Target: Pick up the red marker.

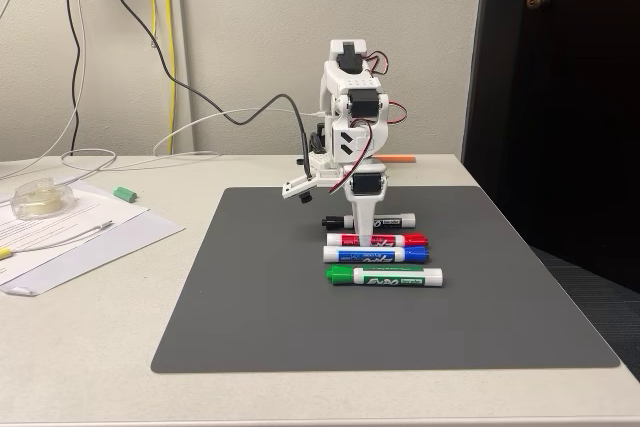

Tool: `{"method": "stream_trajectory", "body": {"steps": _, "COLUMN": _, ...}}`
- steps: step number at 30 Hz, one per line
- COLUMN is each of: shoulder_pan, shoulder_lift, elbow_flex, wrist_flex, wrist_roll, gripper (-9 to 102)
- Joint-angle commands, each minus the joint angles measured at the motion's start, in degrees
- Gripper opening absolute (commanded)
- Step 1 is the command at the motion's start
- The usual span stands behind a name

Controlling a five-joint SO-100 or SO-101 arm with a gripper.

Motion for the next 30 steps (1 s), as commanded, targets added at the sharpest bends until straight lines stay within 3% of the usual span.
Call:
{"method": "stream_trajectory", "body": {"steps": 1, "shoulder_pan": -0.79, "shoulder_lift": 0.09, "elbow_flex": -1.41, "wrist_flex": -0.62, "wrist_roll": 0.18, "gripper": 15}}
{"method": "stream_trajectory", "body": {"steps": 10, "shoulder_pan": -1.23, "shoulder_lift": -0.09, "elbow_flex": -1.41, "wrist_flex": -1.76, "wrist_roll": 0.70, "gripper": 1}}
{"method": "stream_trajectory", "body": {"steps": 19, "shoulder_pan": -1.23, "shoulder_lift": 2.99, "elbow_flex": -1.41, "wrist_flex": -1.67, "wrist_roll": 3.52, "gripper": 1}}
{"method": "stream_trajectory", "body": {"steps": 30, "shoulder_pan": -1.23, "shoulder_lift": 19.60, "elbow_flex": -1.41, "wrist_flex": 8.44, "wrist_roll": 5.89, "gripper": 1}}
